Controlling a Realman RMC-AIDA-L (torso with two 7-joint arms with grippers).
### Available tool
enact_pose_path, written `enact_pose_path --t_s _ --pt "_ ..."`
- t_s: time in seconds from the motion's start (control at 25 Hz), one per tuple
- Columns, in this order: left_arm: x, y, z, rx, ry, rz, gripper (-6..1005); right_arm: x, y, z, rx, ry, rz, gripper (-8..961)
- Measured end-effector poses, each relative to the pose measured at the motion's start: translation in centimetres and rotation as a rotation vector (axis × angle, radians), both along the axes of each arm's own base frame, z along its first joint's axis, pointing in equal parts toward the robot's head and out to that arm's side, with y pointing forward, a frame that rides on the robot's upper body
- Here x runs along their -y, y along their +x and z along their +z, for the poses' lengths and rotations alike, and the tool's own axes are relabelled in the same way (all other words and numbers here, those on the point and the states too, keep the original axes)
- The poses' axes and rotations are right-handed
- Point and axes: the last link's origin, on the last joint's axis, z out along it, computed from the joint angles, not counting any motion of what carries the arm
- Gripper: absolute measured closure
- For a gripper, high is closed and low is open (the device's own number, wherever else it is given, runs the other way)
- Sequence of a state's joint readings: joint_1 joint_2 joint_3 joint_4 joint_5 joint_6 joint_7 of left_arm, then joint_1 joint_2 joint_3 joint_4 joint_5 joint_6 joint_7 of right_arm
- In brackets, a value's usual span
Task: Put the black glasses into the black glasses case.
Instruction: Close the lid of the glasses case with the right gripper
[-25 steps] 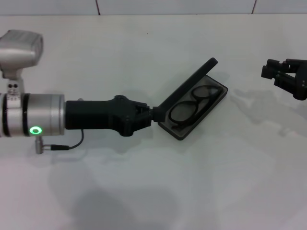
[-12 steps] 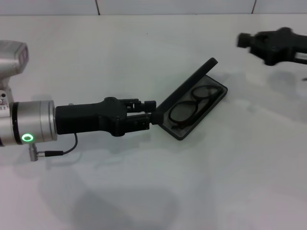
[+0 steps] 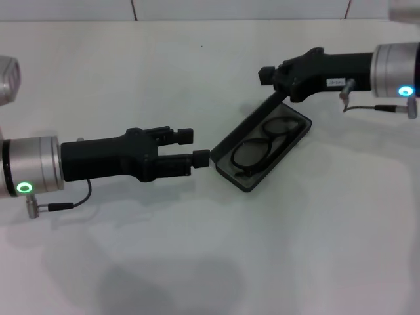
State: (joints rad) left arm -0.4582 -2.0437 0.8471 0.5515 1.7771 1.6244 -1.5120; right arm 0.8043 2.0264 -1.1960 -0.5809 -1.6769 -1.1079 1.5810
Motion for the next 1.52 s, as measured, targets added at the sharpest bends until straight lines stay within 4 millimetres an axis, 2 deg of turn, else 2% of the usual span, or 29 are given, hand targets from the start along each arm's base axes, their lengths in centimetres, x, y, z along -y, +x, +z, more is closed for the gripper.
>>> enact_pose_path --t_s 0.08,0.32,0.64,1.04,1.52 --pt "0.0 -0.3 0.0 0.0 0.007 0.016 205 0.1 0.0 -0.7 0.001 0.003 -0.008 942" --pt "0.3 -1.0 0.2 0.0 0.021 0.041 209 0.5 -0.1 -2.4 0.003 0.014 -0.003 939" --pt "0.0 -0.9 -0.1 -0.008 0.026 0.045 208 0.8 0.8 -3.1 0.02 -0.001 -0.03 936" --pt "-0.1 -1.0 -0.1 -0.012 0.031 0.051 207 1.4 1.6 -3.3 0.021 -0.029 -0.051 933" --pt "-0.4 -1.1 -0.1 -0.021 0.04 0.063 205 2.9 3.8 -2.8 0.004 -0.064 -0.098 928"
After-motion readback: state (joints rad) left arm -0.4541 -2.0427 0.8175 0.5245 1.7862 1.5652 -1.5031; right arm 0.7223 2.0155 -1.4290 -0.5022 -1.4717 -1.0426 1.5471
